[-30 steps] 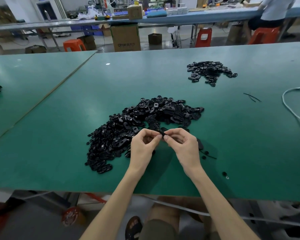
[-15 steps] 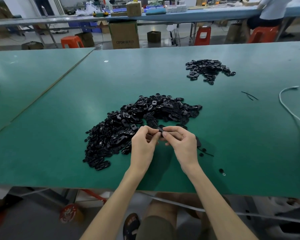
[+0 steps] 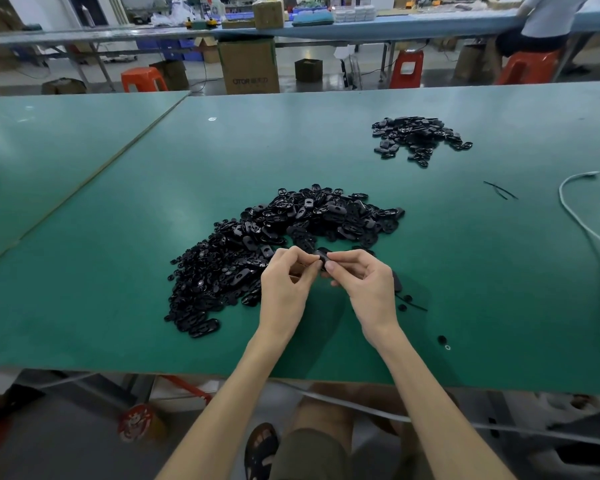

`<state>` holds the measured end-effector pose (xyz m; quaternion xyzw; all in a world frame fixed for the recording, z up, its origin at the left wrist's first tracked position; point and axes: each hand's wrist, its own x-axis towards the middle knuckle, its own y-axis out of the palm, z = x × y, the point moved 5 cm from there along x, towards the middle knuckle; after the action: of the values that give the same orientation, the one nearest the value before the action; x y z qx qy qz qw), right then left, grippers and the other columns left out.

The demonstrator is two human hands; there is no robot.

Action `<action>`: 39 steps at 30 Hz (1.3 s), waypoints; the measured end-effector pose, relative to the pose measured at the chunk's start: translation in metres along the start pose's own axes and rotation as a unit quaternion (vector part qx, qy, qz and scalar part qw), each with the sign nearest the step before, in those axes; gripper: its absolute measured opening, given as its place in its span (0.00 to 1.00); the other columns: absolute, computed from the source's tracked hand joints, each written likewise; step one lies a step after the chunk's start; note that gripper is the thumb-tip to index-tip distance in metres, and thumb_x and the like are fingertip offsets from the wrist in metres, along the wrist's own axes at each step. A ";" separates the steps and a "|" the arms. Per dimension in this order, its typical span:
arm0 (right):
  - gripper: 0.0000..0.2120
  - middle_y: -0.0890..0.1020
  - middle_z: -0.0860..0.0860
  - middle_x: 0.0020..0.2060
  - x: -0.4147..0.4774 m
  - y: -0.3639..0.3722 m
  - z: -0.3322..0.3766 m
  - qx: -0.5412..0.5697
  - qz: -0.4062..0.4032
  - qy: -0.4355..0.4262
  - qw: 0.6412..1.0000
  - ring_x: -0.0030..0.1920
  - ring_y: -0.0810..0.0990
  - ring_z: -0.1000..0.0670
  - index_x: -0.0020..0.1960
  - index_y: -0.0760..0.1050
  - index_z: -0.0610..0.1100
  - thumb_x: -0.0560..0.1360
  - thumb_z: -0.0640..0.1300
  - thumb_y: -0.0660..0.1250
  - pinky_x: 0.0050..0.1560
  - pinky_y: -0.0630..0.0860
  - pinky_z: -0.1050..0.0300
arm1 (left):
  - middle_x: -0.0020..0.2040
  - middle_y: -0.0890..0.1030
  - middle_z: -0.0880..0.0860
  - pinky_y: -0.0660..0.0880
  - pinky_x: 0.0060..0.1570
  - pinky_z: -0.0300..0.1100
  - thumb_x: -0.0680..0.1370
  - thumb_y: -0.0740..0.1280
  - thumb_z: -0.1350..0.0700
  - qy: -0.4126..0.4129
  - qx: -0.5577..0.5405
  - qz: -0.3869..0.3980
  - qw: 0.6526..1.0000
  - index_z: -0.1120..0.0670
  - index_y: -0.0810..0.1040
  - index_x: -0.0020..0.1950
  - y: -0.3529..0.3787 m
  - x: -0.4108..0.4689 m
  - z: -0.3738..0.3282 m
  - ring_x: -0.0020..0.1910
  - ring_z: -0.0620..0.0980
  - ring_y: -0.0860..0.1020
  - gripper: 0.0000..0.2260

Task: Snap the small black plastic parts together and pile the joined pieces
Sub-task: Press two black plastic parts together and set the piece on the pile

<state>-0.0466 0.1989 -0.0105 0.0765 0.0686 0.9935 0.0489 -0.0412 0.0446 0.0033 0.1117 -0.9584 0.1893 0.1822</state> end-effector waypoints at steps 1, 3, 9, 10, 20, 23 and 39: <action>0.06 0.89 0.48 0.44 0.000 0.000 0.000 0.000 0.003 0.001 1.000 0.48 0.88 0.48 0.49 0.85 0.44 0.75 0.35 0.76 0.43 0.82 0.61 | 0.49 0.79 0.49 0.77 0.45 0.38 0.79 0.74 0.59 -0.003 -0.006 -0.003 1.000 0.54 0.81 0.46 0.000 0.000 0.000 0.45 0.46 0.81 0.03; 0.06 0.88 0.48 0.44 0.000 0.000 0.000 -0.010 0.012 -0.001 1.000 0.47 0.88 0.48 0.49 0.84 0.44 0.75 0.35 0.77 0.45 0.82 0.60 | 0.50 0.79 0.51 0.80 0.48 0.43 0.79 0.73 0.61 -0.019 -0.020 0.005 1.000 0.55 0.81 0.47 0.001 0.001 0.000 0.47 0.47 0.82 0.03; 0.06 0.88 0.51 0.43 0.000 0.006 0.002 -0.062 0.043 -0.025 0.997 0.46 0.87 0.51 0.48 0.83 0.43 0.74 0.34 0.77 0.52 0.83 0.57 | 0.51 0.84 0.55 0.82 0.48 0.42 0.77 0.74 0.66 -0.100 -0.164 0.005 0.981 0.59 0.79 0.45 -0.004 0.002 0.012 0.47 0.51 0.85 0.06; 0.06 0.88 0.51 0.43 0.000 0.006 0.002 -0.060 0.043 -0.027 0.997 0.46 0.87 0.52 0.48 0.84 0.43 0.74 0.35 0.77 0.52 0.82 0.59 | 0.51 0.84 0.55 0.81 0.47 0.41 0.77 0.75 0.65 -0.109 -0.174 0.002 0.979 0.58 0.79 0.47 -0.005 0.002 0.013 0.47 0.51 0.85 0.06; 0.05 0.88 0.53 0.45 0.001 0.002 -0.001 -0.052 0.027 -0.013 0.998 0.50 0.87 0.53 0.48 0.83 0.46 0.76 0.37 0.76 0.54 0.81 0.58 | 0.49 0.86 0.50 0.79 0.50 0.38 0.80 0.72 0.62 -0.060 -0.112 0.046 0.991 0.56 0.83 0.54 0.002 0.002 0.003 0.49 0.45 0.84 0.04; 0.04 0.87 0.54 0.46 0.001 0.002 -0.001 -0.083 0.018 -0.020 0.996 0.49 0.86 0.54 0.48 0.84 0.47 0.77 0.40 0.76 0.53 0.80 0.59 | 0.48 0.86 0.50 0.79 0.52 0.39 0.80 0.71 0.62 -0.063 -0.112 0.036 0.991 0.56 0.82 0.53 0.001 0.001 0.002 0.49 0.47 0.84 0.03; 0.04 0.87 0.53 0.46 0.000 0.001 0.001 -0.065 0.003 -0.021 0.998 0.48 0.85 0.51 0.53 0.84 0.48 0.78 0.43 0.75 0.52 0.82 0.50 | 0.50 0.81 0.56 0.80 0.45 0.39 0.81 0.70 0.66 -0.051 -0.135 0.085 0.986 0.50 0.84 0.63 0.005 0.001 0.001 0.41 0.48 0.82 0.15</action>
<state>-0.0466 0.1981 -0.0094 0.0942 0.0028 0.9942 0.0523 -0.0436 0.0490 0.0008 0.0134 -0.9891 0.0675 0.1299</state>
